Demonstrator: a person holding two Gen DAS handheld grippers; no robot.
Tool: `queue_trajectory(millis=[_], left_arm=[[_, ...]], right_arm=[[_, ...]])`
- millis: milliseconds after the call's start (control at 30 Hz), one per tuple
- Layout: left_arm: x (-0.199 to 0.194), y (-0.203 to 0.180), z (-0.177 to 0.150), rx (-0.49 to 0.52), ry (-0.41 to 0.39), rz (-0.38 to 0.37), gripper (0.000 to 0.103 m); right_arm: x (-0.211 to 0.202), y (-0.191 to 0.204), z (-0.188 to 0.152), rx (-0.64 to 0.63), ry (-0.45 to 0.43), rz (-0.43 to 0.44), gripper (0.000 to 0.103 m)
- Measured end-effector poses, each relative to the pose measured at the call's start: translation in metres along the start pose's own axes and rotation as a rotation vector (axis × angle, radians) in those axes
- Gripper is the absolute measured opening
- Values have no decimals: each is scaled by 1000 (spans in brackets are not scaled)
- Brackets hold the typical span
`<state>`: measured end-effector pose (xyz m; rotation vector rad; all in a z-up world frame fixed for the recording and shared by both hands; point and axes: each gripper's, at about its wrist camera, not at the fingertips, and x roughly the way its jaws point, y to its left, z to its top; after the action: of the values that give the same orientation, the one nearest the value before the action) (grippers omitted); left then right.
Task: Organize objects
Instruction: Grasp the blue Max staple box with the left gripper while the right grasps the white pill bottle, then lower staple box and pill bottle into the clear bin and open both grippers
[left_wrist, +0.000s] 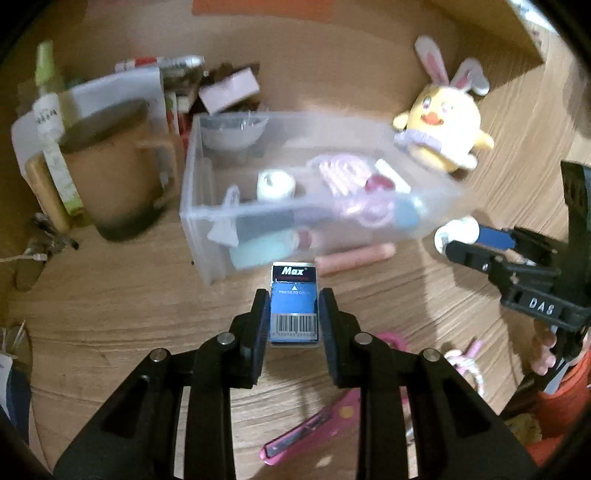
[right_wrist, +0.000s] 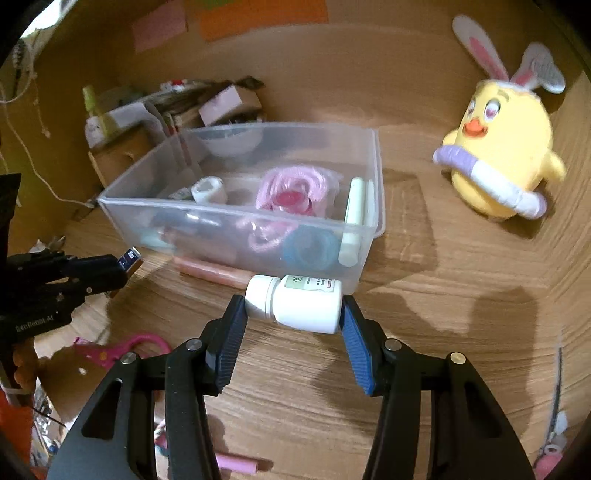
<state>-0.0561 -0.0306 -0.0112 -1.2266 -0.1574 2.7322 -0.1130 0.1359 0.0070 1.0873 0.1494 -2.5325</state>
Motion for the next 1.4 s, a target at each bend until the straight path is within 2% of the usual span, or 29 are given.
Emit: queue_trajectory(millis=[267, 500, 633, 833, 1167, 1267, 1300, 1400], left_arm=[[-25, -3, 26, -2, -112, -4, 27], [-27, 3, 54, 1, -153, 25, 27], [-17, 11, 67, -6, -141, 45, 27], [11, 24, 78, -25, -79, 59, 27], [31, 22, 76, -18, -23, 41, 27], [24, 18, 74, -4, -39, 45, 33], [20, 17, 73, 1, -47, 46, 39], [4, 11, 68, 19, -89, 61, 64]], right_arm=[[-36, 5, 21, -5, -126, 28, 48], [-35, 7, 50, -10, -193, 7, 48], [-12, 5, 61, -21, -158, -29, 48], [21, -7, 65, 19, -73, 1, 48], [40, 6, 66, -12, -35, -11, 48], [38, 8, 65, -24, -23, -19, 50], [34, 8, 64, -29, -27, -20, 54], [20, 10, 61, -49, -52, -21, 57]])
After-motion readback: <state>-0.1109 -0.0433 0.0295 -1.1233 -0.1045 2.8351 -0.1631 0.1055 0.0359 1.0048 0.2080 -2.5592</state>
